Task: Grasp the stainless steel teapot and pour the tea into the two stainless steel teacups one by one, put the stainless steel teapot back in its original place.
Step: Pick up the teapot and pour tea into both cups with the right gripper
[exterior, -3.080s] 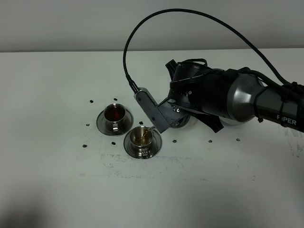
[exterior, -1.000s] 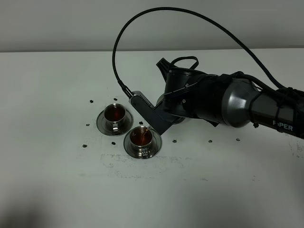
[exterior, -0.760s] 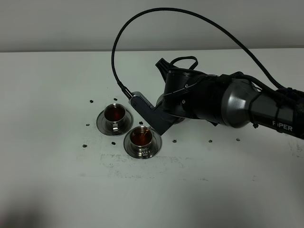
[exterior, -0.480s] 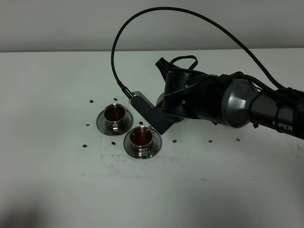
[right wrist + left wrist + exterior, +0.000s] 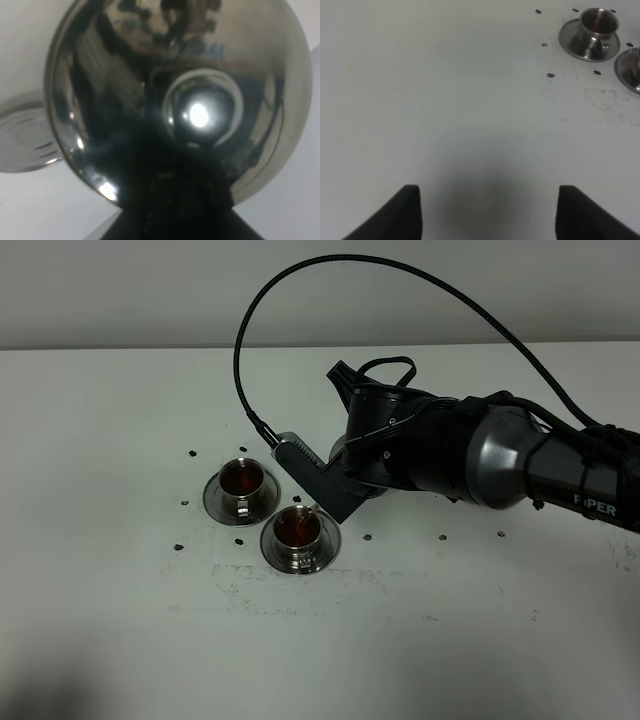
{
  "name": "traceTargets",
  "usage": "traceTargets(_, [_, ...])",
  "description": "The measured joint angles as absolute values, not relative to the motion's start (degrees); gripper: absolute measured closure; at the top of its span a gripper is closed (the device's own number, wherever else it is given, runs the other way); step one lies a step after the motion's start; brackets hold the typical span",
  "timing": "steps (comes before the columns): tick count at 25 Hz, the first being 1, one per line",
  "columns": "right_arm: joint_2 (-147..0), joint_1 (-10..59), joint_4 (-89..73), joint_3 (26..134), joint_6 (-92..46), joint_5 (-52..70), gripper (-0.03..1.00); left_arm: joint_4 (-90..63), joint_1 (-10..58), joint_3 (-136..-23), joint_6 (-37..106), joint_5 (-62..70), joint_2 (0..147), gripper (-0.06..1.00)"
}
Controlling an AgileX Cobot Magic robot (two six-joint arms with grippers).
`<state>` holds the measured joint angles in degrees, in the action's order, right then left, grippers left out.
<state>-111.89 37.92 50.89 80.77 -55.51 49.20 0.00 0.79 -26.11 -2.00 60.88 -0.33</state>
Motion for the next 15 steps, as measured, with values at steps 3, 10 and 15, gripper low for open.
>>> traceTargets(3, [-111.89,37.92,50.69,80.77,-55.51,49.2,0.76,0.0,0.79,-26.11,-2.0,60.88,-0.33,0.37])
traceTargets(10, [-111.89,37.92,50.69,80.77,-55.51,49.2,0.76,0.0,0.79,-26.11,-2.0,60.88,-0.33,0.37])
traceTargets(15, [-111.89,37.92,50.36,80.77,-55.46,49.2,0.76,0.0,0.79,-26.11,-2.0,60.88,-0.33,0.37])
